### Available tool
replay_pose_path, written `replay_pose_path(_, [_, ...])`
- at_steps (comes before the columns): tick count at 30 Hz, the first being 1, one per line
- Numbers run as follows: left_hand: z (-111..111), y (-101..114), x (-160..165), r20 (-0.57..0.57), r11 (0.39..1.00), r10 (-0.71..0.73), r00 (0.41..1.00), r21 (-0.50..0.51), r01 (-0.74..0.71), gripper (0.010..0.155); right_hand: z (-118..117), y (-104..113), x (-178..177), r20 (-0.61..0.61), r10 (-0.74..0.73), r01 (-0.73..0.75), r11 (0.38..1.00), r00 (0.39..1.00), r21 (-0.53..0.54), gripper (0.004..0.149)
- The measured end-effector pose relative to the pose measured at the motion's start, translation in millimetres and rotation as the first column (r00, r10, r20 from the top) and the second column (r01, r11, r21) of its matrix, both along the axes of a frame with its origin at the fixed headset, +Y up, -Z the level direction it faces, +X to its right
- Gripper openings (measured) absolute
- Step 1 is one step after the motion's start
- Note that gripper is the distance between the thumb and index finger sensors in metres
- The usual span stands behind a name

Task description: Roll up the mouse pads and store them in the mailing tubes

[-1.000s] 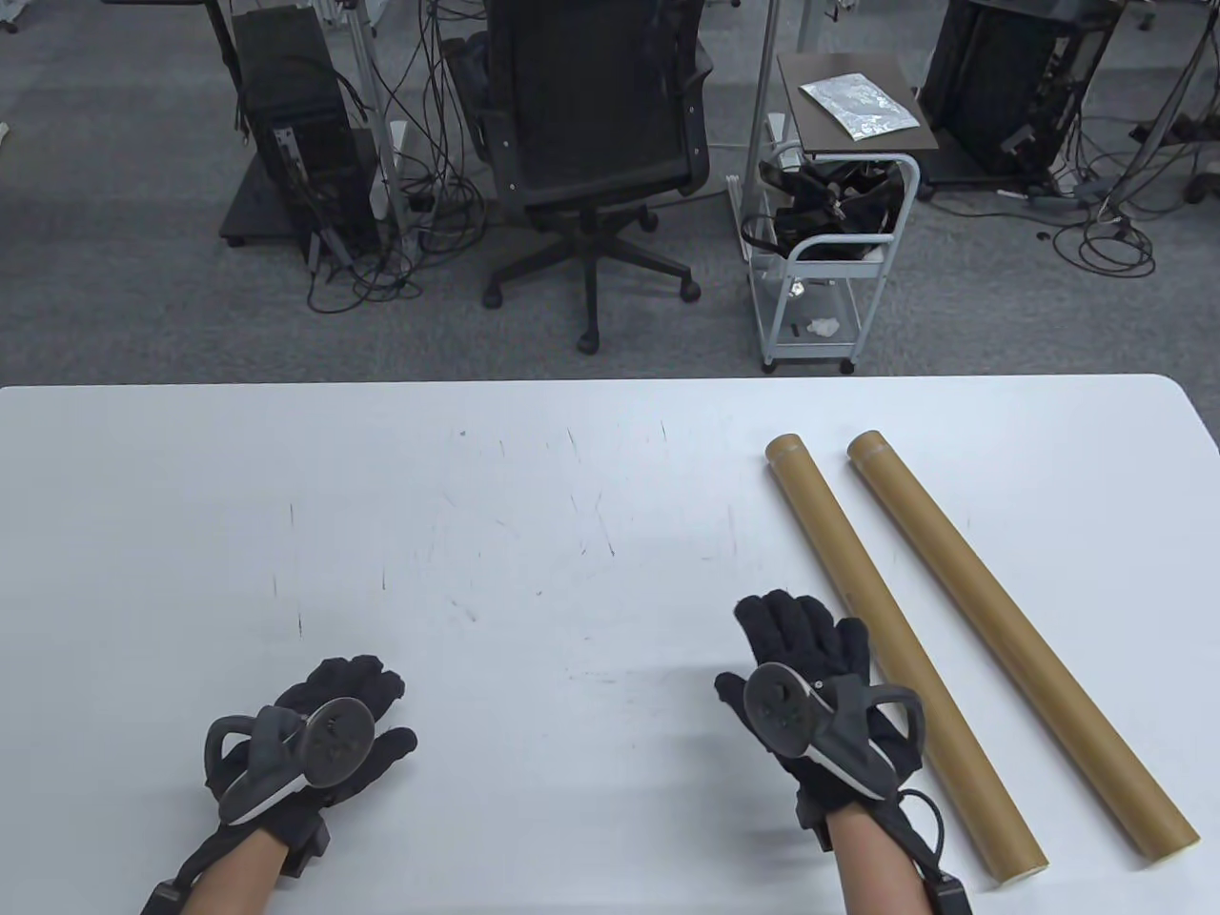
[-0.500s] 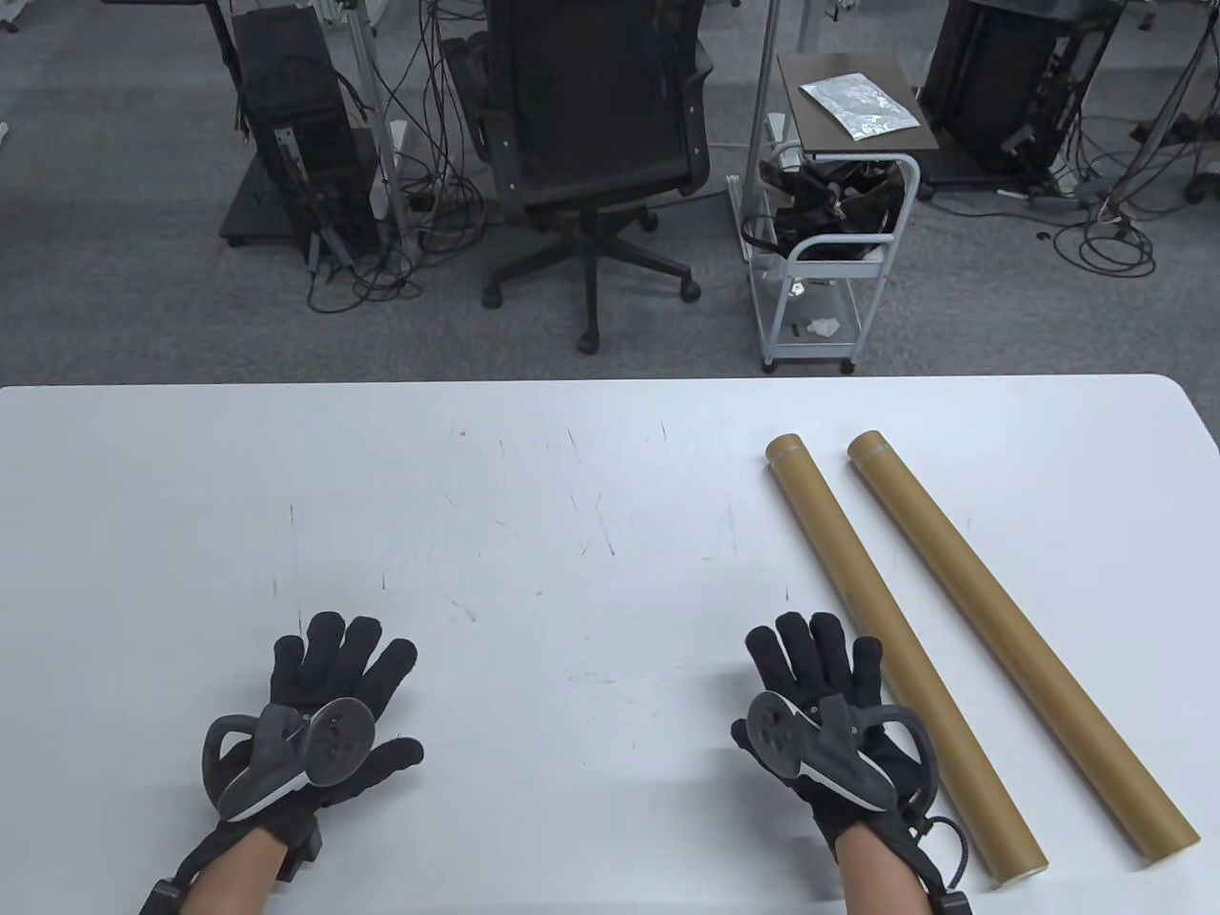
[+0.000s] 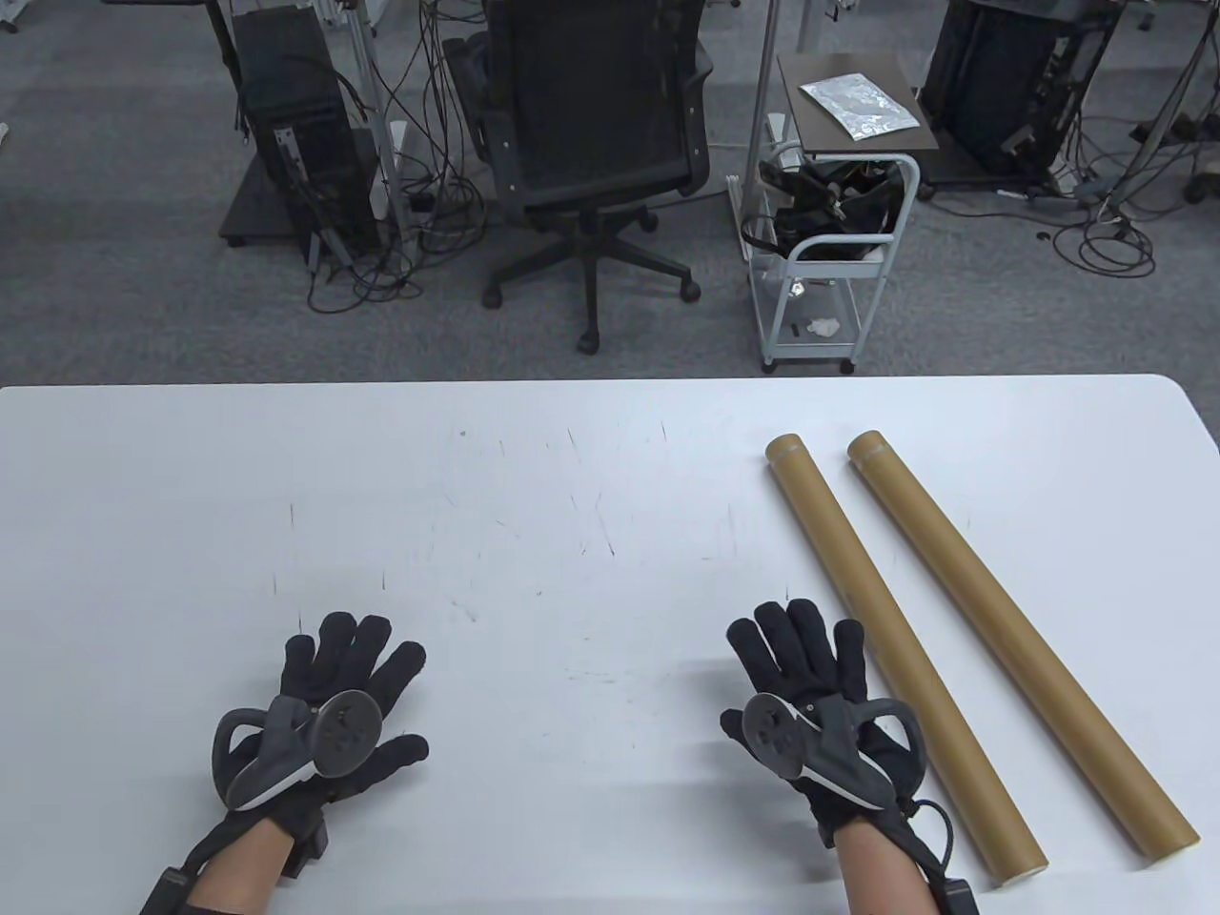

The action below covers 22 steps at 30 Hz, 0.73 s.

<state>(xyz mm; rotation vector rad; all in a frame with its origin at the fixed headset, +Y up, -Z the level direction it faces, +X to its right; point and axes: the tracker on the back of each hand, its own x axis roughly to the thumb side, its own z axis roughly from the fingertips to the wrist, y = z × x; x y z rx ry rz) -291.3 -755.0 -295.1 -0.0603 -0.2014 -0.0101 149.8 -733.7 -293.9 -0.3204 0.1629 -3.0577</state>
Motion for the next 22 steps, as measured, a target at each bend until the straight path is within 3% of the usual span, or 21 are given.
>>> replay_pose_path(22, [-3.1, -0.7, 1.1, -0.011, 0.999, -0.026, 1.000, -0.019, 0.026, 0.081, -4.0, -8.4, 4.7, 0.025, 0.006, -0.005, 0.998, 1.000, -0.061, 0.083])
